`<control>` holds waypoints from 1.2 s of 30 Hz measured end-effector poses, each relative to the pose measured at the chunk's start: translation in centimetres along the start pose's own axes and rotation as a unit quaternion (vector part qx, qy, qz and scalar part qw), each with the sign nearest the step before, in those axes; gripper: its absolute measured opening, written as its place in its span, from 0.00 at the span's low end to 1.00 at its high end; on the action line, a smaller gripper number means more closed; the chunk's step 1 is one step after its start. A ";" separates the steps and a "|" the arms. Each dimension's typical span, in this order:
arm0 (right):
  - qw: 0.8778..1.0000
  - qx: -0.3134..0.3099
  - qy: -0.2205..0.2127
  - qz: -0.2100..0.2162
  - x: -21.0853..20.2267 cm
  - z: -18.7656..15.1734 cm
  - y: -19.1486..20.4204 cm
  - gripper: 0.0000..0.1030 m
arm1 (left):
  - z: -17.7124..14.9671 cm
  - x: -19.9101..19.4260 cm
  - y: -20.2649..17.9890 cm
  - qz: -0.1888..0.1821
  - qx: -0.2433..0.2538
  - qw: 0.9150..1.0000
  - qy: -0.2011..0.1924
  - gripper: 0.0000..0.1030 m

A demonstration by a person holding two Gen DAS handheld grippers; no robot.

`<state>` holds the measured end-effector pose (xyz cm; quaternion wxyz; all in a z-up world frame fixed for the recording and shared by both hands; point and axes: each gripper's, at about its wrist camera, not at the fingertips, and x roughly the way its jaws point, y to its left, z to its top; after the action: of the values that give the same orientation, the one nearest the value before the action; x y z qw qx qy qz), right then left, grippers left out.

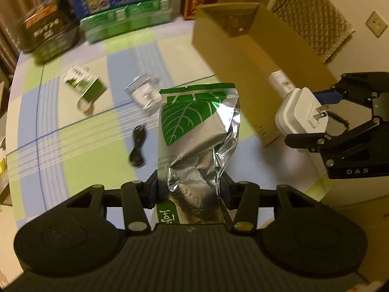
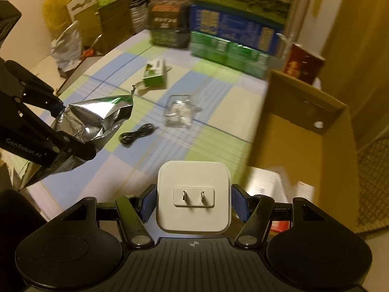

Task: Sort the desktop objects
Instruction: 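Lower the tea bag and plug into the cardboard box and open both tools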

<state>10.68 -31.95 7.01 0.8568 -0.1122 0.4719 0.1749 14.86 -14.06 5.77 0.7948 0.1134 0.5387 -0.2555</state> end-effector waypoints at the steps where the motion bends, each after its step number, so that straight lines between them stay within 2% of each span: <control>1: 1.000 0.006 0.000 -0.002 -0.4 -0.2 -0.6 0.60 | 0.3 -0.1 -0.6 -0.003 0.003 1.000 -0.003 0.42; 8: 0.999 0.039 -0.007 -0.036 -3.7 -1.3 -5.2 0.60 | 2.9 -0.3 -5.3 -0.020 0.020 0.999 -0.014 0.42; 16: 0.996 0.066 -0.011 -0.065 -5.4 -2.0 -10.1 0.60 | 6.3 0.3 -9.8 -0.045 0.019 0.999 -0.020 0.42; 25: 0.993 0.090 -0.012 -0.074 -4.7 -2.4 -14.3 0.60 | 10.4 2.2 -13.7 -0.055 0.009 0.998 -0.024 0.42; 36: 0.992 0.104 -0.008 -0.077 -2.5 -1.7 -17.4 0.60 | 14.9 5.6 -14.5 -0.065 -0.040 0.997 -0.032 0.42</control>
<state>15.22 -48.96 8.70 0.8786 -0.0575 0.4704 0.0591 20.72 -34.67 7.90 0.7970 0.0376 0.5295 -0.2883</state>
